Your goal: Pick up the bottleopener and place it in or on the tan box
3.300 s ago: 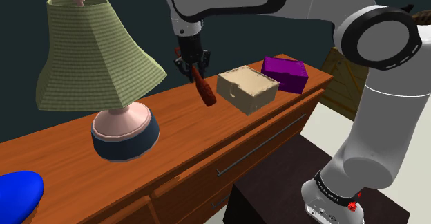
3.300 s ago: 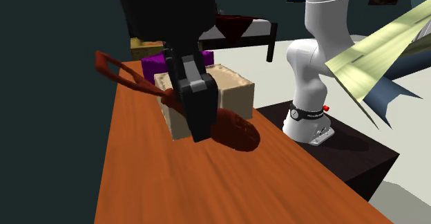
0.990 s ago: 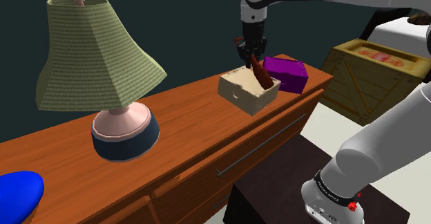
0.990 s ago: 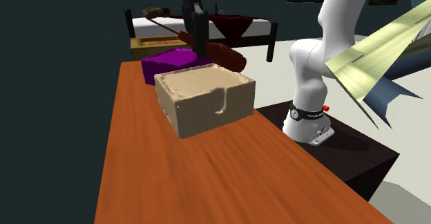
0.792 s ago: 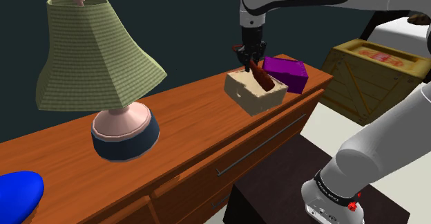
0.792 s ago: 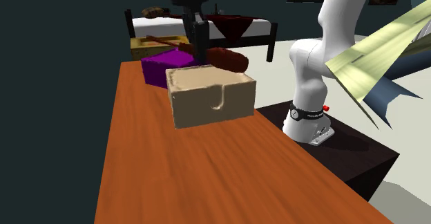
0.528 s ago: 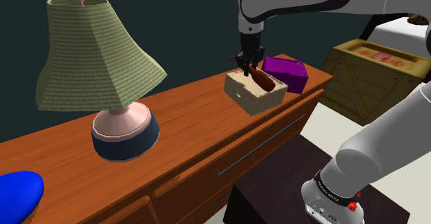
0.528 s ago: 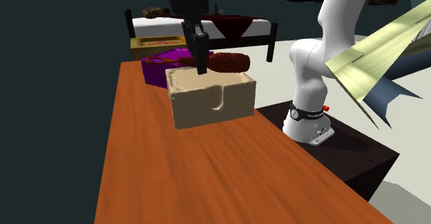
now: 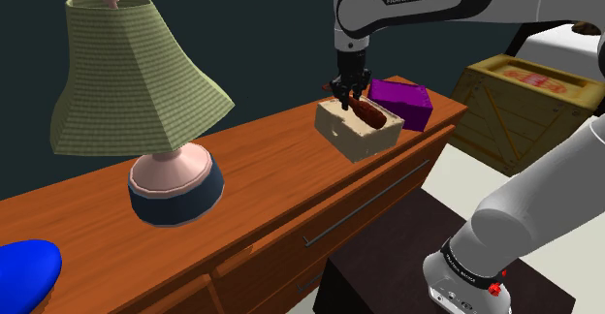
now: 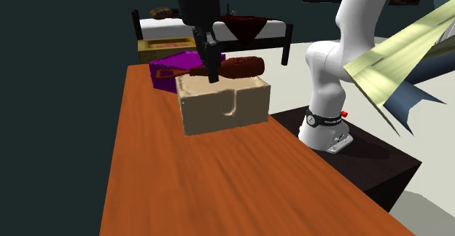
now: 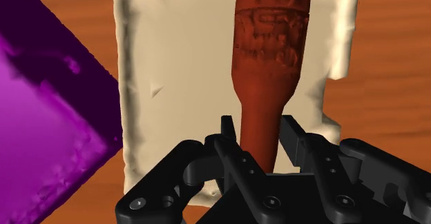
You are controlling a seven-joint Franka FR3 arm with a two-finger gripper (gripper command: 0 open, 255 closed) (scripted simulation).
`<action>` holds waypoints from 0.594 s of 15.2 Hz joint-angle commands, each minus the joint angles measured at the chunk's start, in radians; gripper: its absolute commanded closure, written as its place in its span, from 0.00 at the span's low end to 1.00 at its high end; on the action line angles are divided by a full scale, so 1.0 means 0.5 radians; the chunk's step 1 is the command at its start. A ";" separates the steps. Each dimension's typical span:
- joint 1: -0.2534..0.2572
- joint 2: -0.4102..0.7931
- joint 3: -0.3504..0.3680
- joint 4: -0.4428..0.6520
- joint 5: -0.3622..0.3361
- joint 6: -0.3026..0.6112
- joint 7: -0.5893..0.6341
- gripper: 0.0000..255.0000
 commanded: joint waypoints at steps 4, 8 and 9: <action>0.000 0.000 0.000 0.000 0.000 0.000 0.000 0.00; 0.003 0.021 0.006 0.155 -0.001 -0.134 0.002 0.00; 0.004 0.036 0.010 0.237 -0.002 -0.202 0.003 0.00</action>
